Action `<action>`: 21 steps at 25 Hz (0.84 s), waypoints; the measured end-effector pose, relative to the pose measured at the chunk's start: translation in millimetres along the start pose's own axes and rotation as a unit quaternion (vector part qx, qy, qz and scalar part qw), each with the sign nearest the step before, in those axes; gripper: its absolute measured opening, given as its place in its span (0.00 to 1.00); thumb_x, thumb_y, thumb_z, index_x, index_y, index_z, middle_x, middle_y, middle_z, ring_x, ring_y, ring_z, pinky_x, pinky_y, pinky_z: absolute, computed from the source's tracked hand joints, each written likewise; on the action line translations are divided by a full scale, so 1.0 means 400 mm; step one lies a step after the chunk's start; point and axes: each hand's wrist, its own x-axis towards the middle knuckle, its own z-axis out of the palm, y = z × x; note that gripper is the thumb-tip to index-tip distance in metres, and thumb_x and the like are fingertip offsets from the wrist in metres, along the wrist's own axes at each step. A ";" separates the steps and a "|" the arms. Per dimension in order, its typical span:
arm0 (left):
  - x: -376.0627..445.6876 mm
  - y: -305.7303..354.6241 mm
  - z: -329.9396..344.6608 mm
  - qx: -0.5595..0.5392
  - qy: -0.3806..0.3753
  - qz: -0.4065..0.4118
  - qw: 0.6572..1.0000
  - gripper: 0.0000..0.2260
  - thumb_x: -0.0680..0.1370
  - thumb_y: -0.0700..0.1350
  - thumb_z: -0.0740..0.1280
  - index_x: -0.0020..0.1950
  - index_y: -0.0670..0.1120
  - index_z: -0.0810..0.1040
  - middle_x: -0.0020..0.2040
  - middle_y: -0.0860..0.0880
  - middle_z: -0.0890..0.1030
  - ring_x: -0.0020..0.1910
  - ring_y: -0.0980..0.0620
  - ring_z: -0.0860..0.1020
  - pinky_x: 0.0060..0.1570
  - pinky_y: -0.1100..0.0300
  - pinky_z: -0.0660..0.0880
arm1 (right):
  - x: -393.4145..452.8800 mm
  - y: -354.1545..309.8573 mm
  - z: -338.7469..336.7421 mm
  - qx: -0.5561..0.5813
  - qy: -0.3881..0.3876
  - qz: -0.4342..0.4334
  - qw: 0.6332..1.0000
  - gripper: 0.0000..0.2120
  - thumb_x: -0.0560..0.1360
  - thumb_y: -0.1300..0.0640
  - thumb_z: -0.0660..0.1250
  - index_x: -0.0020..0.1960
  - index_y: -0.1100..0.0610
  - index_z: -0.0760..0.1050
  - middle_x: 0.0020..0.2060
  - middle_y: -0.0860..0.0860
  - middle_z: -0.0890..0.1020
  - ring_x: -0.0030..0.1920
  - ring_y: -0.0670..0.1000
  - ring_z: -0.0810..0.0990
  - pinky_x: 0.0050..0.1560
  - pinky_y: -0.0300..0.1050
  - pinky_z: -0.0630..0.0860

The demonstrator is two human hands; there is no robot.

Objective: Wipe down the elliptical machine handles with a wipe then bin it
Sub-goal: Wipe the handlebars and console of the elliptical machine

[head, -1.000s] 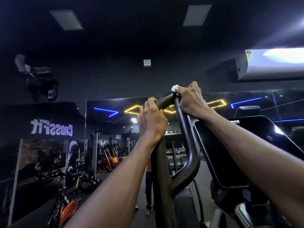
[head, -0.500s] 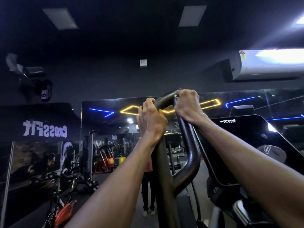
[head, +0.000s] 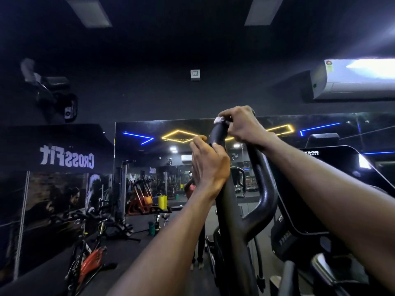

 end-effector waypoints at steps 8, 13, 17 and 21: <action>-0.035 -0.012 -0.041 -0.040 -0.057 -0.068 0.995 0.03 0.81 0.42 0.56 0.54 0.47 0.64 0.43 0.51 0.67 0.38 0.53 0.70 0.36 0.54 0.70 | -0.022 -0.067 -0.044 -0.010 -0.142 -0.008 0.990 0.17 0.72 0.64 0.70 0.58 0.52 0.84 0.52 0.50 0.86 0.55 0.50 0.83 0.49 0.30 0.67; -0.045 -0.014 -0.058 -0.030 -0.059 -0.083 0.994 0.11 0.77 0.36 0.60 0.55 0.48 0.62 0.47 0.49 0.67 0.42 0.50 0.71 0.37 0.55 0.70 | -0.045 -0.090 -0.056 0.019 -0.180 -0.029 0.983 0.19 0.70 0.70 0.68 0.57 0.55 0.84 0.50 0.51 0.87 0.52 0.48 0.84 0.53 0.37 0.78; -0.047 -0.033 -0.076 -0.015 -0.061 -0.091 0.994 0.15 0.75 0.34 0.62 0.56 0.46 0.62 0.51 0.48 0.67 0.39 0.57 0.67 0.37 0.58 0.67 | -0.059 -0.104 -0.057 0.001 -0.238 -0.043 0.970 0.18 0.70 0.69 0.67 0.53 0.54 0.86 0.47 0.50 0.87 0.48 0.46 0.84 0.47 0.36 0.76; -0.046 -0.053 -0.098 -0.003 -0.085 -0.107 0.991 0.15 0.75 0.31 0.63 0.54 0.46 0.62 0.51 0.47 0.66 0.46 0.52 0.69 0.40 0.59 0.67 | -0.065 -0.113 -0.071 0.048 -0.221 -0.014 0.974 0.17 0.70 0.69 0.67 0.49 0.52 0.87 0.43 0.46 0.87 0.41 0.38 0.83 0.35 0.25 0.71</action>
